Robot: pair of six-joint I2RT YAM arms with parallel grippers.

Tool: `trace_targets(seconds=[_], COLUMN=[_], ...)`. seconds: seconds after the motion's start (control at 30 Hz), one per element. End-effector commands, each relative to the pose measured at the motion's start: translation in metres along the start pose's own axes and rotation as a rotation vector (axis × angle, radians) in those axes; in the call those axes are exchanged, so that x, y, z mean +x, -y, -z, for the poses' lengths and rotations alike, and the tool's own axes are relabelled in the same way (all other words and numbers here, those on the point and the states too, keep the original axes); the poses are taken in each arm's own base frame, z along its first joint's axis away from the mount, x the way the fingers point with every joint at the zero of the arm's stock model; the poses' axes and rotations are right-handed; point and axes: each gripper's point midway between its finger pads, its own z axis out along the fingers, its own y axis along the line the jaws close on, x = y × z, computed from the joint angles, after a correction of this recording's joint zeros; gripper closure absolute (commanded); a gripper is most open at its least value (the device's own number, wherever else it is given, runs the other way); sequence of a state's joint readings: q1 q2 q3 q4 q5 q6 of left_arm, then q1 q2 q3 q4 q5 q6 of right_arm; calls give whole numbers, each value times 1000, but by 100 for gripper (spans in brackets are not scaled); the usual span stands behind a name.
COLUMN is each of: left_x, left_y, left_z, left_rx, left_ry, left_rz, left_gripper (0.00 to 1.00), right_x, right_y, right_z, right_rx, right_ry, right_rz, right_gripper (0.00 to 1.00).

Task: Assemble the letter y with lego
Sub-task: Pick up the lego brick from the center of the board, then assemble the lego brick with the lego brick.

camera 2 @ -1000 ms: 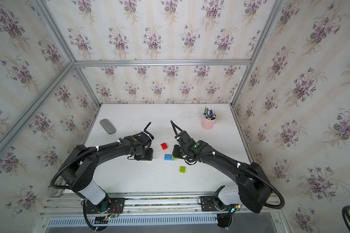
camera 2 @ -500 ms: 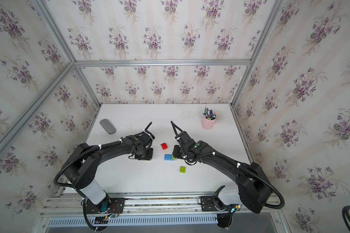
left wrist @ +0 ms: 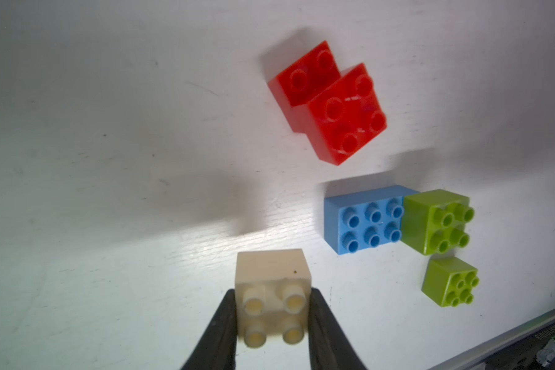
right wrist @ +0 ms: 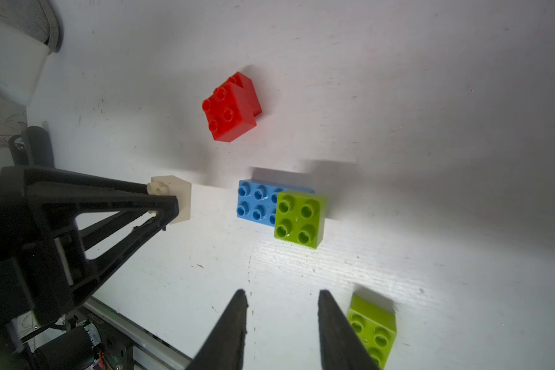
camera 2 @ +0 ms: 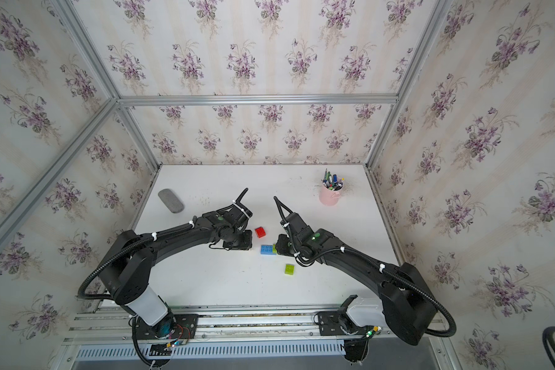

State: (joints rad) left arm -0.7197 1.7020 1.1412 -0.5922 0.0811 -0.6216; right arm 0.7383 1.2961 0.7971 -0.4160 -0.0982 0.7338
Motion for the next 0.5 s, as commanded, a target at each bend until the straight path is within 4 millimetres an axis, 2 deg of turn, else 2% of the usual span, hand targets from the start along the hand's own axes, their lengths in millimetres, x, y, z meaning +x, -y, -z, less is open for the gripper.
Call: trace_targets(seconds=[0.0,0.2,0.47], left_x=[0,-3,-2], left_y=[9,28,32], left_z=[-2,-8,-16], left_rx=[7,19,-1], left_ry=[-14,-20,-27], left_rz=[30,15,17], left_gripper=[75,77,78], right_x=[-5,-4,-3], right_y=[-4,-1,2], right_z=[2,4,3], right_rx=[-22,-11,-1], right_ry=[27,33,34], right_rz=[-15,-15,-20], right_gripper=[61,61,61])
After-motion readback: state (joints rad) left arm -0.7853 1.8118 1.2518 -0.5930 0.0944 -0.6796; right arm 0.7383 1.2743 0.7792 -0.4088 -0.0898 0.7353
